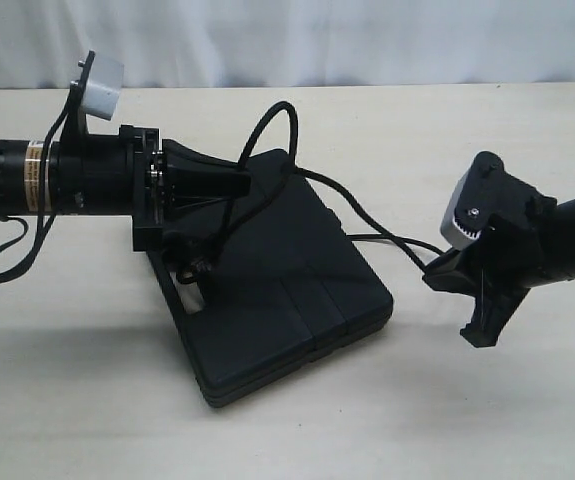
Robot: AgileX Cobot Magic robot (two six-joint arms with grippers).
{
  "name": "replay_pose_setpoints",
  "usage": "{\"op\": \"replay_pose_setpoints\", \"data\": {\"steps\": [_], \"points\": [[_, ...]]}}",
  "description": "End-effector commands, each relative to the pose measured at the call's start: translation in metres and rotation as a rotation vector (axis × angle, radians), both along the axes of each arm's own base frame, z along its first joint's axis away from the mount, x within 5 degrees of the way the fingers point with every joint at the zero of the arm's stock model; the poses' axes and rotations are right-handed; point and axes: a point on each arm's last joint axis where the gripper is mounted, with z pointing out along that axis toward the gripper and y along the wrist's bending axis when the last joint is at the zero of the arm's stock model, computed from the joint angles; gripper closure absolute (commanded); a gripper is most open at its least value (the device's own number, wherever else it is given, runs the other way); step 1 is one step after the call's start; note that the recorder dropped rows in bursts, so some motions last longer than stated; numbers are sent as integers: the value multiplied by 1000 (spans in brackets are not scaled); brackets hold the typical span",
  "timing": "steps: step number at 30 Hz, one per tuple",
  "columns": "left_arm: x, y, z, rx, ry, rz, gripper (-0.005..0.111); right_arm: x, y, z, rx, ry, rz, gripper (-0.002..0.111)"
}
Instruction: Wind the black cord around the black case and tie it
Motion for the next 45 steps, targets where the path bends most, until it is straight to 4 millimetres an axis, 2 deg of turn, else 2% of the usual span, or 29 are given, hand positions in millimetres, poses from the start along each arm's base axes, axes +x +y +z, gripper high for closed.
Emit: {"op": "replay_pose_setpoints", "data": {"steps": [1,4,15,24,27,31,35,43,45], "points": [[1,0,1,-21,-7,5,107,0,5,2,53,-12,57,104],[1,0,1,-16,-19,3,107,-2,10,5,99,-32,121,104],[1,0,1,-16,-19,3,107,-2,18,12,187,-79,180,104],[1,1,6,-25,-30,16,107,3,17,7,198,-66,135,104],[0,1,14,-30,-56,20,107,10,15,0,209,-38,24,104],[-3,1,23,-32,-86,20,107,15,9,-13,161,7,-63,104],[-4,1,23,-25,-86,10,107,11,7,-24,93,43,10,104],[-5,2,16,59,-79,-8,107,7,2,-29,-32,29,135,104],[-5,2,15,67,-77,-2,107,8,-1,-30,-58,27,116,104]]}}
